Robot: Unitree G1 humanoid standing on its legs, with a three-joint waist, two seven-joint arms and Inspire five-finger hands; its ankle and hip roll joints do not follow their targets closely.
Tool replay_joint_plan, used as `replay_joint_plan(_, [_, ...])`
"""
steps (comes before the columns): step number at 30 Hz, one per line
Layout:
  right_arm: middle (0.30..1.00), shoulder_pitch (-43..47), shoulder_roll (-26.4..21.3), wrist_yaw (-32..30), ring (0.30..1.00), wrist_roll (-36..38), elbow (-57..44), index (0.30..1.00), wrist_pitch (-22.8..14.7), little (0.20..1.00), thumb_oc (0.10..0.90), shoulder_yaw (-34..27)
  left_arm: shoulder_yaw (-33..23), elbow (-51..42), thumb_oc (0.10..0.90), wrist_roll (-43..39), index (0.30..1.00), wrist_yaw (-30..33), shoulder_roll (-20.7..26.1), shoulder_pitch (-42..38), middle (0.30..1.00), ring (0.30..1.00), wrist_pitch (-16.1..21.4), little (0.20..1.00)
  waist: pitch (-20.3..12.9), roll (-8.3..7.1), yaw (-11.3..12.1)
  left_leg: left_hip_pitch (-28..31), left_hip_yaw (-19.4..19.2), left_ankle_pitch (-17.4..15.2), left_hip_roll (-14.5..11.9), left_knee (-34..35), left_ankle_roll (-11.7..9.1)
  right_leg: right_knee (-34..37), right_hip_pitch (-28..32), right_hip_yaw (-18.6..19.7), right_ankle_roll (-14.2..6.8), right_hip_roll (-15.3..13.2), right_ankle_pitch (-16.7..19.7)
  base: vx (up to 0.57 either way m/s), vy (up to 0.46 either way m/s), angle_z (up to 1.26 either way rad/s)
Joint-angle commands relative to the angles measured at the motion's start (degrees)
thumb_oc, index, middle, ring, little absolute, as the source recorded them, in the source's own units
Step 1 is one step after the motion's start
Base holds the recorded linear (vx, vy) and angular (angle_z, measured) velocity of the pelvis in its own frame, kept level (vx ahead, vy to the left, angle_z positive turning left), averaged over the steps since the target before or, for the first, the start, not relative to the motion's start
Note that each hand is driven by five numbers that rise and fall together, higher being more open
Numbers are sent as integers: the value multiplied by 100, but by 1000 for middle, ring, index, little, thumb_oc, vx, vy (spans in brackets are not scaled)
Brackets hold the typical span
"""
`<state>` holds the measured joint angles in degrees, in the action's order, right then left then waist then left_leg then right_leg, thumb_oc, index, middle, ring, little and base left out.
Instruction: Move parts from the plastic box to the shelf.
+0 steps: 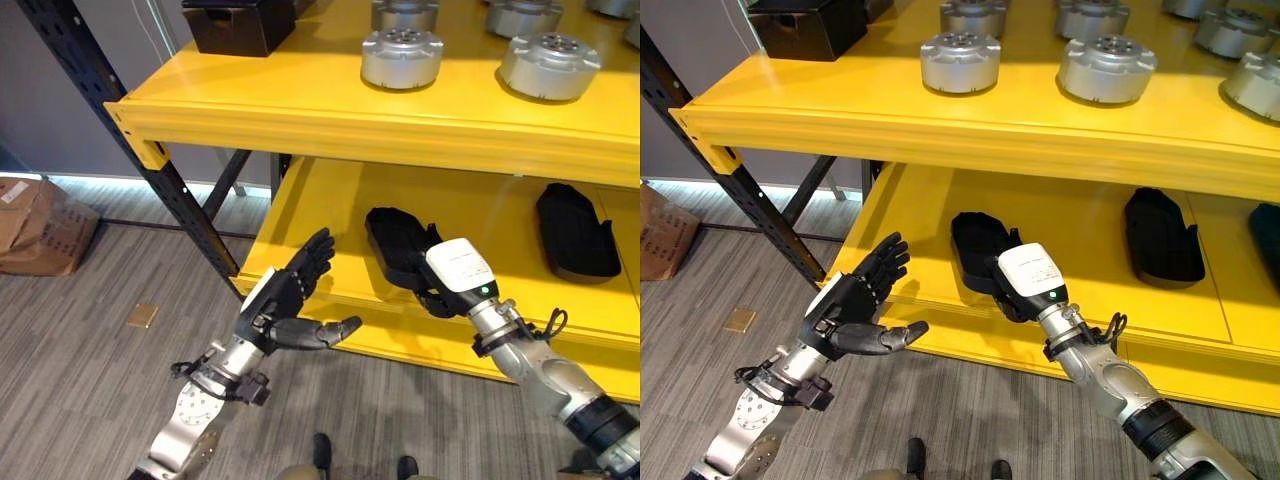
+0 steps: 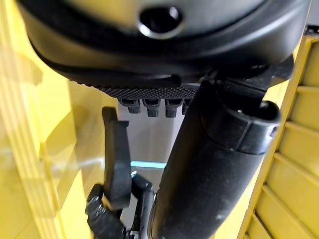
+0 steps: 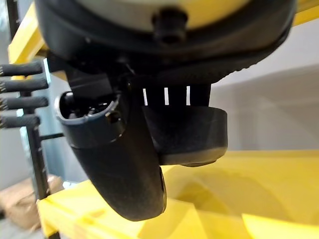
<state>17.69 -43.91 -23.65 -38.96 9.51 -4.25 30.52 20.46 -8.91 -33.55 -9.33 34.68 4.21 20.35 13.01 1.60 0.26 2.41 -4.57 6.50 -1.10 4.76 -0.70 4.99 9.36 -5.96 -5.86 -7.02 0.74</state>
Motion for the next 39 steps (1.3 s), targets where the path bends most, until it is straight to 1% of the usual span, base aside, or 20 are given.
replay_joint_plan(1, [300, 503, 1, -412, 300, 304, -26, 300, 268, 300, 400, -416, -156, -573, 900, -151, 1000, -148, -147, -198, 1000, 1000, 484, 1000, -645, -168, 58, 110, -116, -287, -201, 24, -98, 1, -320, -90, 165, 203, 318, 0, 0, 0])
replay_joint_plan(5, [300, 588, 288, -415, 300, 241, 268, 300, 527, 300, 400, -424, -194, -572, 900, -136, 1000, -163, -182, -227, 1000, 1000, 415, 1000, -641, -157, 84, 112, -123, -324, -192, 24, -85, 1, -347, -119, 152, 182, 328, 0, 0, 0])
replay_joint_plan(6, [300, 666, 423, -380, 300, 368, 441, 300, 772, 300, 400, -386, -204, -579, 900, -104, 1000, -173, -218, -245, 1000, 1000, 377, 1000, -635, -152, 104, 100, -122, -329, -187, 24, -81, 1, -365, -134, 148, 169, 339, 0, 0, 0])
replay_joint_plan(13, [300, 835, 750, -360, 300, 680, 1011, 300, 1194, 300, 400, -399, -228, -550, 900, -98, 1000, -268, -336, -261, 1000, 1000, 320, 1000, -613, -113, 153, 109, -115, -360, -170, 24, -77, -11, -369, -188, 138, 127, 350, 9, 9, 1])
replay_joint_plan(14, [300, 908, 833, -354, 300, 823, 1164, 300, 1292, 300, 400, -400, -216, -543, 900, -85, 1000, -267, -360, -291, 1000, 1000, 298, 1000, -605, -102, 168, 101, -114, -363, -166, 24, -71, -23, -384, -200, 139, 115, 351, 13, 12, 3])
replay_joint_plan(16, [300, 1030, 934, -367, 300, 929, 1380, 300, 1343, 300, 400, -404, -195, -539, 900, -68, 1000, -256, -387, -362, 1000, 1000, 264, 1000, -572, -77, 188, 84, -103, -366, -158, 24, -62, -54, -421, -222, 138, 91, 352, -4, 17, 0])
replay_joint_plan(19, [300, 1272, 1048, -334, 300, 805, 1700, 300, 1310, 300, 400, -416, -186, -523, 900, -99, 1000, -276, -457, -501, 1000, 1000, 168, 1000, -509, -10, 219, 16, -93, -360, -130, 24, -52, -109, -520, -236, 137, 45, 350, -14, 41, 1])
replay_joint_plan(22, [300, 1417, 1069, -326, 300, 725, 1822, 300, 1329, 300, 400, -383, -155, -500, 900, -128, 1000, -307, -483, -574, 1000, 1000, 142, 1000, -477, 23, 234, -19, -85, -361, -115, 24, -41, -151, -584, -240, 135, 21, 346, -2, 34, 3])
replay_joint_plan(25, [300, 1546, 1046, -284, 300, 695, 1977, 300, 1300, 300, 400, -372, -121, -516, 900, -146, 1000, -314, -501, -643, 1000, 1000, 80, 1000, -431, 58, 251, -69, -73, -352, -103, 24, -34, -204, -665, -252, 128, -2, 341, -7, 5, 1])
replay_joint_plan(26, [300, 1672, 1039, -131, 300, 673, 2058, 300, 1287, 300, 400, -345, -102, -510, 900, -161, 1000, -319, -486, -715, 1000, 1000, 36, 1000, -399, 76, 264, -107, -73, -353, -88, 24, -27, -233, -724, -249, 124, -14, 338, -21, 12, 5])
replay_joint_plan(31, [300, 1960, 990, 26, 300, 560, 2292, 300, 1324, 300, 400, -166, -61, -554, 900, -252, 1000, -429, -469, -782, 1000, 1000, -135, 1000, -295, 121, 304, -168, -62, -323, -69, 24, -26, -279, -823, -239, 122, -30, 351, -5, 2, 1])
replay_joint_plan(34, [300, 2209, 901, 63, 300, 593, 2460, 300, 1349, 300, 400, -113, -22, -542, 900, -405, 1000, -346, -471, -853, 1000, 1000, -149, 1000, -176, 190, 321, -239, -39, -297, -54, 24, -21, -349, -926, -244, 124, -59, 334, -39, 18, -1])
replay_joint_plan(37, [300, 2495, 861, -71, 300, 688, 2850, 300, 1200, 300, 400, -127, -42, -461, 900, -140, 1000, -214, -475, -1036, 1000, 1000, -22, 1000, -34, 255, 338, -342, -17, -271, -26, 24, -15, -390, -1052, -232, 132, -72, 344, -92, 3, 1])
replay_joint_plan(39, [300, 2654, 848, -101, 300, 733, 3006, 300, 1132, 300, 400, -136, -78, -484, 900, -164, 1000, -299, -479, -1064, 1000, 1000, -120, 1000, 44, 298, 359, -398, -13, -250, -5, 24, -20, -399, -1116, -231, 131, -81, 363, -21, -2, 2])
